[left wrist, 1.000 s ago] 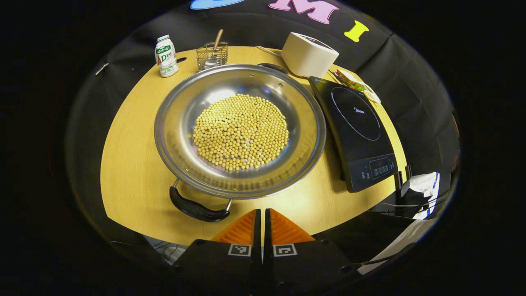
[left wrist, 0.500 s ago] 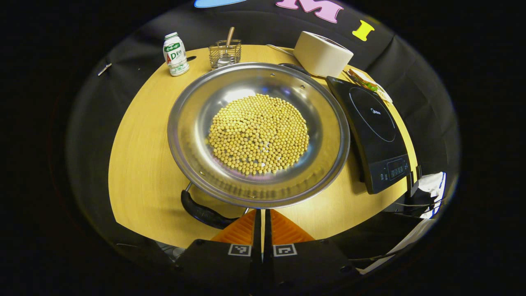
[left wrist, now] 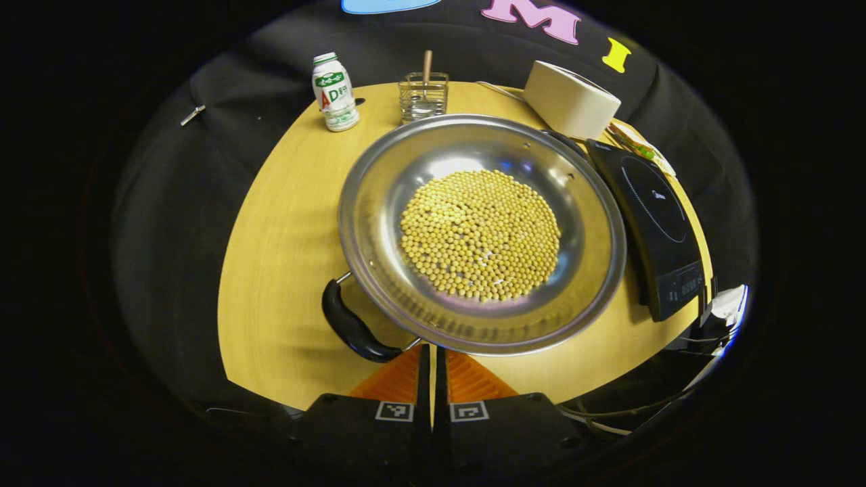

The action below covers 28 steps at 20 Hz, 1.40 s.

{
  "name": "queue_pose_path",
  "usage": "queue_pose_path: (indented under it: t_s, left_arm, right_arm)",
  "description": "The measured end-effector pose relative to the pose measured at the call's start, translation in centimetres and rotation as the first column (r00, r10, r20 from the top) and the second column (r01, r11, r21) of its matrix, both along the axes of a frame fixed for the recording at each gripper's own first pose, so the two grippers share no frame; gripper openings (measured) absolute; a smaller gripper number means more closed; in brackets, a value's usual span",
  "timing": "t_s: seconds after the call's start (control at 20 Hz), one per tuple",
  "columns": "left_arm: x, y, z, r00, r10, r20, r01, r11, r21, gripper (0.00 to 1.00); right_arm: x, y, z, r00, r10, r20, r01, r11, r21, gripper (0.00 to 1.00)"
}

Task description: First push the handle of the pot to place it horizontally, then grasp the pot with both hands and set it on the induction cooktop.

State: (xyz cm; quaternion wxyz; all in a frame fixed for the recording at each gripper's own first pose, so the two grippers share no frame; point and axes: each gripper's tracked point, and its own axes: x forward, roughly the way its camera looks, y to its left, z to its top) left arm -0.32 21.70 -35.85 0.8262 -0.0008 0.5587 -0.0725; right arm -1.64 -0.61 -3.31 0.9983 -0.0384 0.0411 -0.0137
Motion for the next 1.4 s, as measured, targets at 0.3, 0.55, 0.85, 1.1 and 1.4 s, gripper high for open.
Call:
queue_pose_path:
  t_s: [0.3,0.55,0.85,1.1,1.4]
  left_arm:
    - [2.6,4.6,-0.2,1.0,0.023,0.016,-0.025,0.994,0.11,0.05]
    - [5.1,7.2,-0.7,0.998,0.055,0.023,-0.058,0.986,0.159,0.05]
    - [7.8,9.3,-1.3,0.997,0.067,0.032,-0.073,0.976,0.203,0.05]
    - [9.5,10.4,-1.5,0.998,0.053,0.037,-0.061,0.968,0.245,0.05]
    - [10.1,11.3,-1.5,0.998,0.042,0.055,-0.055,0.96,0.275,0.05]
  right_arm:
    - [0.2,0.3,-0.3,1.0,-0.007,-0.007,0.007,1.0,-0.014,0.98]
    - [0.2,0.5,-0.7,1.0,-0.011,-0.02,0.011,1.0,-0.028,0.96]
    - [0.4,0.7,-1.3,0.999,-0.019,-0.035,0.017,0.999,-0.044,0.99]
    - [0.5,1.8,-1.8,0.999,-0.004,-0.048,0.001,0.998,-0.057,0.98]
    - [0.9,3.5,-2.3,0.997,0.03,-0.07,-0.033,0.998,-0.046,0.98]
